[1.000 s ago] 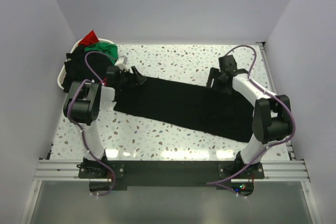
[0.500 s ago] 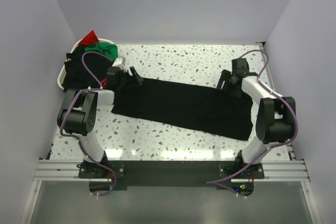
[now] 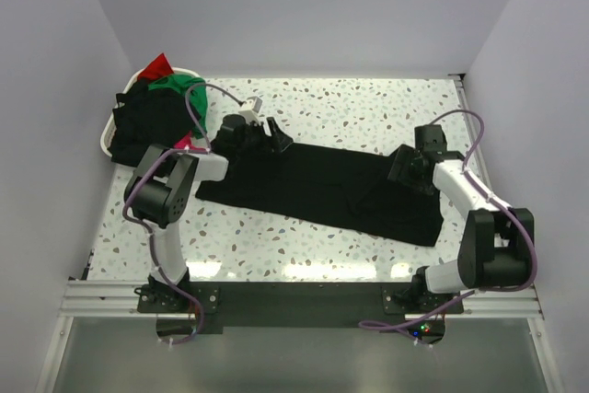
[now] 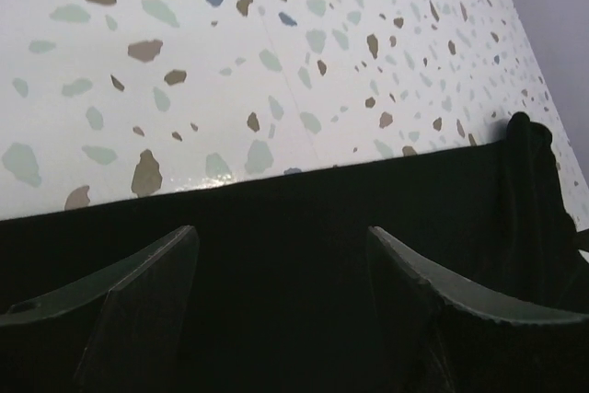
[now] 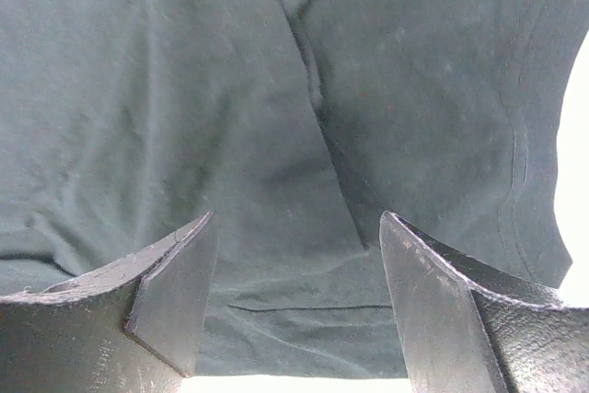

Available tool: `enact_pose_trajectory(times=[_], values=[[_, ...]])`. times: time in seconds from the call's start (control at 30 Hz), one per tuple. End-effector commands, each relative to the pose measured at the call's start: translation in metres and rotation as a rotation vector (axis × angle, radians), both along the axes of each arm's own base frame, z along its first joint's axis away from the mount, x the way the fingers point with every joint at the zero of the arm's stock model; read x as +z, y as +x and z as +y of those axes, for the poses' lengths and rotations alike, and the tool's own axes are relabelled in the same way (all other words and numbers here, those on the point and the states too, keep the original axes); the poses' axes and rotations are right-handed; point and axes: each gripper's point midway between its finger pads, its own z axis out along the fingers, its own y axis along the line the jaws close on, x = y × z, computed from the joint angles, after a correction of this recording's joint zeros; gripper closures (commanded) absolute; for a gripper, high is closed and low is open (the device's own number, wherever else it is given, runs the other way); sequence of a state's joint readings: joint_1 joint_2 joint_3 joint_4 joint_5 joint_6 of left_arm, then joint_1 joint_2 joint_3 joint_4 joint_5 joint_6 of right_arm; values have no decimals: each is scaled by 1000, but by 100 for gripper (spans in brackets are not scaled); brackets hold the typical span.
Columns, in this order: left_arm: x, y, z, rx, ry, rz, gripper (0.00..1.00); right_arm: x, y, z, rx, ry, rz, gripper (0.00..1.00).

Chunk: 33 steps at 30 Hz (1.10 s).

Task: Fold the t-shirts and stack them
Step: Fold the tshirt

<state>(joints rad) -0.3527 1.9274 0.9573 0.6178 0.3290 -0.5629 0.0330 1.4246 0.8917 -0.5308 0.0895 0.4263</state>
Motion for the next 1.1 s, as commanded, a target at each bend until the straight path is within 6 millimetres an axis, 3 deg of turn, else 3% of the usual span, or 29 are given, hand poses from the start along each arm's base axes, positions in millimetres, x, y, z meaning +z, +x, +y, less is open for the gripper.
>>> enact_pose_trajectory(times=[0.0, 0.37, 0.6, 0.87, 1.07], values=[[16, 2, -7, -35, -61, -32, 22, -3, -14, -6, -31, -20, 15, 26], [29, -4, -7, -32, -39, -65, 22, -27, -21, 5, 3, 44, 78, 33], [28, -5, -7, -33, -37, -62, 21, -27, -30, 6, 19, 44, 94, 54], [29, -6, -9, -39, -43, -62, 21, -4, -47, 7, 30, 48, 63, 94], [27, -5, -9, -40, -41, -57, 21, 24, -56, 12, 28, 79, -3, 100]])
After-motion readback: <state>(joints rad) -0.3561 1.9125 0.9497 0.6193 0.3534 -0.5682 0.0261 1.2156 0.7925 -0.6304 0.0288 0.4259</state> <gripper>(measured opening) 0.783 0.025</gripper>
